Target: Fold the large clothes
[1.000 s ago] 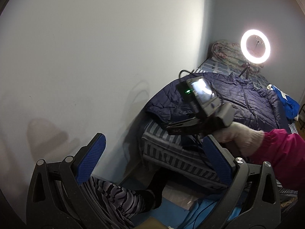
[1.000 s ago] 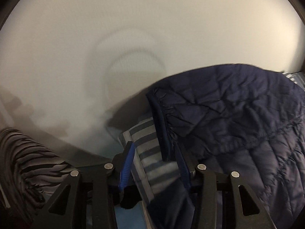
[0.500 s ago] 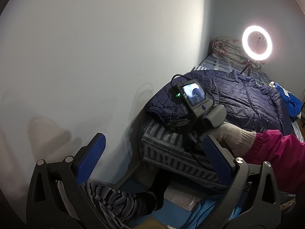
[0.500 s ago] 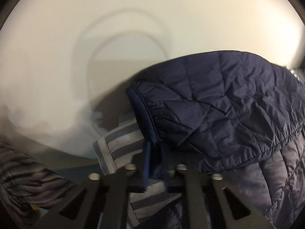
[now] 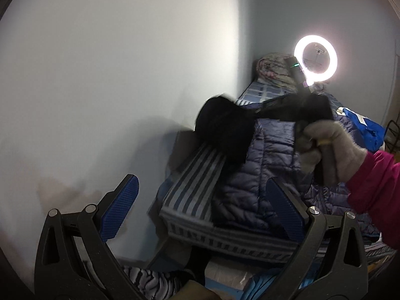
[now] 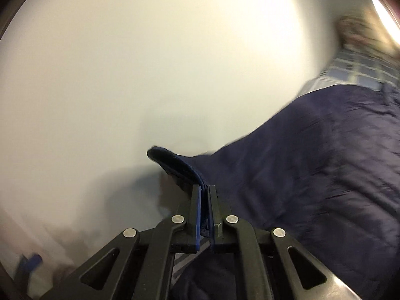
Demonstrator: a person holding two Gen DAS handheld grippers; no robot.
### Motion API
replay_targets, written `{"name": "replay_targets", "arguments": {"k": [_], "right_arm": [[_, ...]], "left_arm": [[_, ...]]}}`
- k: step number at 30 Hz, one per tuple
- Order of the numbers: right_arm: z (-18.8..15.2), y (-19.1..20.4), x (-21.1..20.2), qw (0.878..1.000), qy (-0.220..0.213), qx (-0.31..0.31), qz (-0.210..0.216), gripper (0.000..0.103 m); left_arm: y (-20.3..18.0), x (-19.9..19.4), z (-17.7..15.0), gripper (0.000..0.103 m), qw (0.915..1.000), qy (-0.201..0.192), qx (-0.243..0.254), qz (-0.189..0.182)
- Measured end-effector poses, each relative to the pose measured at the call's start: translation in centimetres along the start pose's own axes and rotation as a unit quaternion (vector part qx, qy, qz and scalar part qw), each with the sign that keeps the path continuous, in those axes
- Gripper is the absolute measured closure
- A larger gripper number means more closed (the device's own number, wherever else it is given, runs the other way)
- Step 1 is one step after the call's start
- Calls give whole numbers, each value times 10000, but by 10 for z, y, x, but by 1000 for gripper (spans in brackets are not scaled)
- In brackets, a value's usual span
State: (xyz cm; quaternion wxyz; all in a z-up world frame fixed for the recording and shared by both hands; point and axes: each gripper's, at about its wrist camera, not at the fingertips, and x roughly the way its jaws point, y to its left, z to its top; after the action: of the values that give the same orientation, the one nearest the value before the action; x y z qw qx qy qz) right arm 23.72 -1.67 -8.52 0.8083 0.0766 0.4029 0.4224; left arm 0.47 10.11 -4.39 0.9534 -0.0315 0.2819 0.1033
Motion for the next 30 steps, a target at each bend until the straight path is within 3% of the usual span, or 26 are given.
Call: {"name": "replay_targets", "arguments": {"k": [3, 7, 13, 17, 19, 21, 23, 25, 27, 30], "right_arm": [[18, -43, -33, 9980, -360, 410, -309, 101], [23, -105, -76, 9890, -666, 758, -1080, 103], [1, -186, -102, 9699, -713, 1387, -1872, 103], [-20, -219, -102, 9628, -502, 1491, -2197, 103], [-24, -233, -103, 9637, -438, 1524, -2149, 101], [-25, -242, -98, 9675, -352, 1626, -1902, 94], [-21, -246, -93, 9699, -306, 1654, -1763, 59], [-12, -247, -73, 9754, -110, 1601, -1512, 50], [-6, -250, -51, 9788, 134, 1573, -1302, 49], [-1, -255, -11, 9764, 544, 1597, -1351, 46]], "left_arm": [[-19, 11, 13, 0, 9996, 1, 198, -212], [-52, 30, 29, 0, 9970, -25, 607, -484], [-104, 76, 53, 0, 9879, 209, 1063, -1113], [-133, 122, 66, 0, 9842, 476, 1156, -1253], [-140, 147, 71, 0, 9811, 655, 1088, -1459], [-142, 168, 73, 0, 9813, 816, 980, -1442], [-135, 189, 73, 0, 9805, 1069, 733, -1474], [-133, 205, 70, 1, 9788, 1328, 469, -1490], [-123, 218, 66, 3, 9754, 1584, 181, -1521], [-114, 228, 66, 4, 9748, 1661, -25, -1491]]}}
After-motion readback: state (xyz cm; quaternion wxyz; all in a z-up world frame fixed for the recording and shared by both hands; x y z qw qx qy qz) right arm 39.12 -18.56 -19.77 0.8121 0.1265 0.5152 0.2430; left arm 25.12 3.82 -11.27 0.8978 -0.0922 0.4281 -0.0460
